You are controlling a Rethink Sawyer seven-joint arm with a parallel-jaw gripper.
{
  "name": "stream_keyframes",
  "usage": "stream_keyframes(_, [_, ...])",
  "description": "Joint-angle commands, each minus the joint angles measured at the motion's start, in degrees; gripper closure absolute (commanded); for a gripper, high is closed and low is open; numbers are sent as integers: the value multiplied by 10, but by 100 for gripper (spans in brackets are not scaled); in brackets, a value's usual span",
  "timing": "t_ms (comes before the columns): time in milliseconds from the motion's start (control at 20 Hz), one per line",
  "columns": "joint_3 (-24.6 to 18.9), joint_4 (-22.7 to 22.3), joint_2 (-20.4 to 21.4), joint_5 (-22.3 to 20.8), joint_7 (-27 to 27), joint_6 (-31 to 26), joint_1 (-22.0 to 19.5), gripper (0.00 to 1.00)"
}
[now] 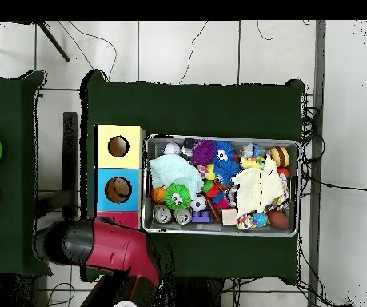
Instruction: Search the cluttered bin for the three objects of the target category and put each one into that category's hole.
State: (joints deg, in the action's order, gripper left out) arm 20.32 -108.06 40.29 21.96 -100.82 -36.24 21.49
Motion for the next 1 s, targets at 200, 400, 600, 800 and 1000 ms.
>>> stream_keyframes(200, [-40, 69, 4, -57, -19, -65, -69, 100])
stream_keyframes(400, [-52, 82, 7, -76, 4, -80, -93, 100])
stream_keyframes(600, [-64, 89, 11, -93, 19, -91, -114, 100])
stream_keyframes(800, [-75, 98, 11, -109, 30, -101, -131, 100])
stream_keyframes(1000, [-94, 94, 11, -129, 57, -88, -160, 100])
